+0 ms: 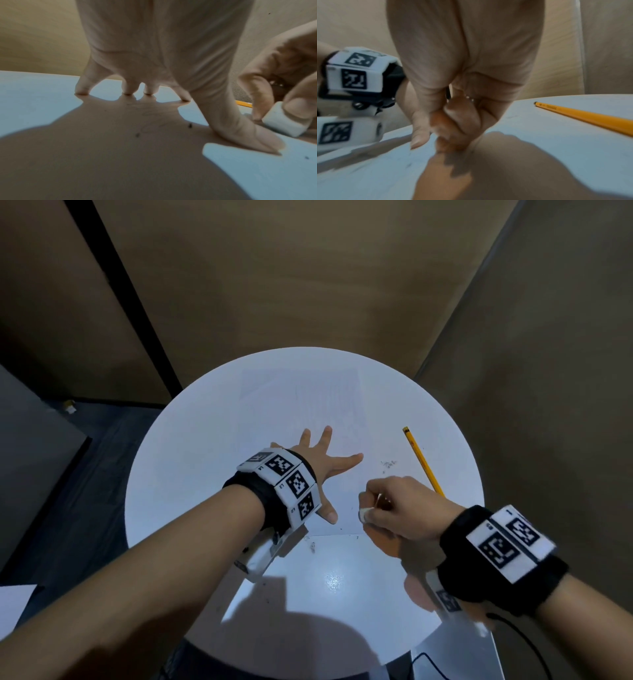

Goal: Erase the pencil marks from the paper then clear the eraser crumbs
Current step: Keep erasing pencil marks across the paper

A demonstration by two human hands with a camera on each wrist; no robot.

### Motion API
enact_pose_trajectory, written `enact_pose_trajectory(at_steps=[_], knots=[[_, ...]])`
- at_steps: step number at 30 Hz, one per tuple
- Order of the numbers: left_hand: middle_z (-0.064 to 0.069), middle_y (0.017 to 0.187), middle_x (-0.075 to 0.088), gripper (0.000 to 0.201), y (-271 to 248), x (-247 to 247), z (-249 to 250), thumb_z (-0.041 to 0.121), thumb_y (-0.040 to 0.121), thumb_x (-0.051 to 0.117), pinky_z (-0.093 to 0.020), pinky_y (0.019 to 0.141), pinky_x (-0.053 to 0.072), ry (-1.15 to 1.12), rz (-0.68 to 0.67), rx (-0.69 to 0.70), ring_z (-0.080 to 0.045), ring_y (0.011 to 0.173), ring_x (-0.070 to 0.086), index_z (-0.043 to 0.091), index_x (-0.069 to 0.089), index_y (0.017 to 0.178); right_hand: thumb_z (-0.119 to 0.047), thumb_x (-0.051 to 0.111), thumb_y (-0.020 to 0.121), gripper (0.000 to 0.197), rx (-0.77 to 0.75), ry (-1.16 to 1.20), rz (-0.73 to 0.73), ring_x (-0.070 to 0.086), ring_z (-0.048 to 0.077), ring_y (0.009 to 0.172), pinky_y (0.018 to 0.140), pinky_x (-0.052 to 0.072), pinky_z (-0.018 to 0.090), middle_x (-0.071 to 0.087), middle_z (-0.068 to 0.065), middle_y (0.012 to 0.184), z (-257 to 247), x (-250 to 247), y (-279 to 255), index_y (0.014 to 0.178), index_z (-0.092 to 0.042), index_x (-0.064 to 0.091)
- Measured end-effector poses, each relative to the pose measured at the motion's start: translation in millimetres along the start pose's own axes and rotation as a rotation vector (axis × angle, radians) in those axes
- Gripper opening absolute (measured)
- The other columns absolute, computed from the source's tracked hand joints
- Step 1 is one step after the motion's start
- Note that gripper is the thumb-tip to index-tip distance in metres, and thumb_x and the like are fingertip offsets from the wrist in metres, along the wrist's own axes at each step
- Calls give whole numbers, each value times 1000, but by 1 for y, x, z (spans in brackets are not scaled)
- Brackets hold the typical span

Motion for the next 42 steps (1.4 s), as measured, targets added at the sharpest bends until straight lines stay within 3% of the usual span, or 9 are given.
enact_pose_trajectory(at_steps=[2, 7, 12, 18, 23, 29, 35, 39, 42], knots=[[-4, 153, -31, 114, 0, 0, 0, 63, 64, 74, -74, 101, 12, 3, 5, -1, -38, 142, -19, 58, -12, 139, -21, 58, 89, 26, -8, -17, -30, 48, -2, 59, 54, 36, 9, 51, -16, 65, -3, -3, 3, 66, -26, 47], [-4, 154, -30, 112, 1, 0, 0, 63, 65, 74, -74, 102, 13, -2, 19, -6, -39, 142, -19, 60, -12, 138, -18, 56, 90, 15, 44, 78, 233, 50, 9, 68, 55, 34, 10, 53, -8, 71, 1, -30, 24, 76, -17, 52], [-4, 153, -31, 114, 1, 2, -2, 63, 64, 75, -74, 100, 13, -3, 31, 1, -38, 142, -19, 59, -12, 139, -20, 57, 89, 26, 2, -7, 4, 50, 2, 65, 57, 34, 9, 52, -14, 67, -6, -2, 10, 66, -27, 47], [-4, 153, -30, 109, -2, 0, 2, 59, 67, 75, -76, 100, 8, -48, 23, 17, -41, 141, -20, 59, -5, 140, -18, 56, 90, 14, 44, 53, 248, 51, 12, 75, 56, 34, 18, 54, -5, 77, -7, -27, 30, 77, -18, 52], [-4, 153, -32, 113, -1, 2, 1, 62, 66, 74, -76, 99, 7, -25, 27, 18, -40, 141, -21, 58, -12, 140, -19, 55, 91, 30, -4, -40, 15, 46, -4, 60, 53, 31, 8, 49, -16, 66, -13, 2, 12, 65, -28, 43], [-4, 154, -30, 108, -2, 0, 3, 57, 67, 76, -76, 100, 5, -62, 31, 22, -40, 141, -20, 57, -2, 142, -17, 56, 90, 17, 89, 93, 258, 52, 14, 72, 53, 34, 11, 53, -4, 74, -5, -26, 32, 74, -19, 52], [-3, 153, -31, 113, 0, 3, 0, 60, 67, 74, -75, 100, 5, -24, 43, 10, -38, 141, -22, 57, -12, 140, -20, 57, 90, 27, 34, -24, 12, 49, 3, 67, 55, 33, 8, 50, -17, 69, -14, 3, 10, 66, -29, 46], [-3, 154, -30, 110, -3, -1, 2, 56, 69, 75, -75, 101, 4, -69, 36, 18, -38, 141, -21, 57, -7, 141, -18, 58, 89, 13, 106, 106, 250, 49, 5, 59, 53, 35, 13, 55, -3, 73, -4, -27, 31, 77, -16, 54], [-3, 154, -29, 113, -1, 2, 0, 59, 65, 76, -76, 99, 4, -59, 48, 16, -38, 141, -21, 57, -8, 141, -18, 55, 91, 10, 55, 49, 222, 49, 1, 63, 53, 34, 6, 55, -6, 75, -7, -14, 24, 81, -21, 51]])
Point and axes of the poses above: each hand's wrist, its own y-axis towards the middle knuckle, its own x-axis out of the palm, z = x × y, the point moved 10 cm from there along y, towards the middle knuckle
